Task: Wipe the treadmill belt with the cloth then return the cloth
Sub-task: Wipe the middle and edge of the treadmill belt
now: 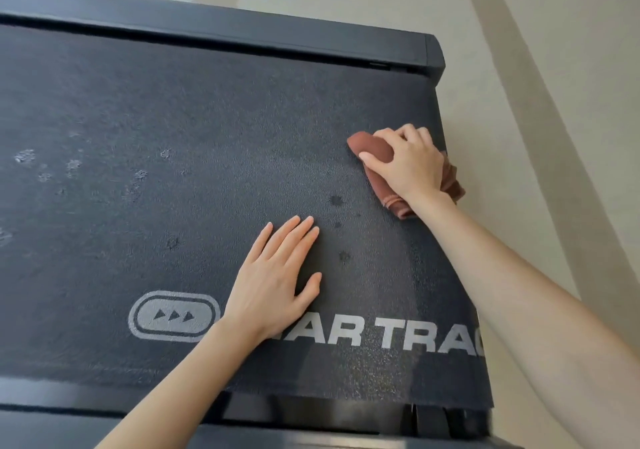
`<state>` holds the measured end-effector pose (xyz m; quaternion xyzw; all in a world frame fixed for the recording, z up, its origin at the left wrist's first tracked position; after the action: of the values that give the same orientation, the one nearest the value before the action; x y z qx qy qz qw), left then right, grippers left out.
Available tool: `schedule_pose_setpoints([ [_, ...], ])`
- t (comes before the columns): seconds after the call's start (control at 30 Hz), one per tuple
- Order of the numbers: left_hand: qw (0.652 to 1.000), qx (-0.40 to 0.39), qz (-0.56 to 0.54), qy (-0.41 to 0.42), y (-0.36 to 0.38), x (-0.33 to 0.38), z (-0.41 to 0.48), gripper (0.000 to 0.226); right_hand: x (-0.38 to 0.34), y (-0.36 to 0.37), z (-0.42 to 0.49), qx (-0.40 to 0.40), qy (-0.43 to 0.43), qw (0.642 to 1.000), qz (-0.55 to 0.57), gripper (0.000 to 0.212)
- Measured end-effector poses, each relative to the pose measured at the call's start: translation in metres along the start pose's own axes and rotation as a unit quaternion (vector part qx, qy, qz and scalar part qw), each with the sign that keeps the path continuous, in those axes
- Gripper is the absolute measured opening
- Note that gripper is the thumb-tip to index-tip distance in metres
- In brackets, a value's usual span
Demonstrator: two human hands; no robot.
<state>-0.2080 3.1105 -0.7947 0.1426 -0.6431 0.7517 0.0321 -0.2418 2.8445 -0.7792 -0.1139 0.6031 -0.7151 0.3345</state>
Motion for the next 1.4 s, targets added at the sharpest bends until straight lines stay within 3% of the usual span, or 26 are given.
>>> schedule_pose_setpoints([
  [0.17,0.999,0.036,0.007,-0.034,0.002,-0.006,-0.003,0.066,-0.005,-0.006,-0.031,0.034,-0.040,0.999,0.000,0.047],
  [0.47,1.000,-0.002,0.015,-0.026,-0.006,-0.009,-0.059,0.062,-0.015,-0.050,-0.223,-0.027,-0.215,0.970,0.111,0.031],
  [0.6,0.999,-0.006,0.014,-0.033,-0.006,-0.010,-0.062,0.061,-0.033,-0.036,-0.170,0.004,-0.223,0.971,0.083,0.032],
  [0.83,0.999,0.010,-0.006,-0.037,-0.005,-0.011,-0.063,0.060,-0.076,0.016,-0.014,0.016,-0.115,0.993,0.008,0.044],
  [0.97,0.999,0.014,-0.006,-0.037,-0.007,-0.011,-0.062,0.061,-0.083,0.025,0.010,0.019,-0.096,0.995,-0.010,0.047],
  [1.1,0.999,0.015,0.001,-0.039,-0.008,-0.010,-0.063,0.062,-0.079,0.010,-0.034,0.014,-0.120,0.993,0.009,0.044],
  [1.4,0.997,0.027,0.026,-0.064,-0.010,-0.007,-0.065,0.064,-0.024,-0.047,-0.225,-0.020,-0.257,0.960,0.108,0.031],
])
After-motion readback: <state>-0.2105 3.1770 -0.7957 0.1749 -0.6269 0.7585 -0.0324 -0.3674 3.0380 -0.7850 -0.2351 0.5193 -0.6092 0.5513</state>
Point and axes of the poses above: each hand's wrist, its own z-axis towards the middle knuckle, its own y-axis out of the palm, x = y × z, the point moved 4 cm from there along z, towards the middle knuckle, and after that the axes turned 12 degrees about y, right-handed, at the moved point
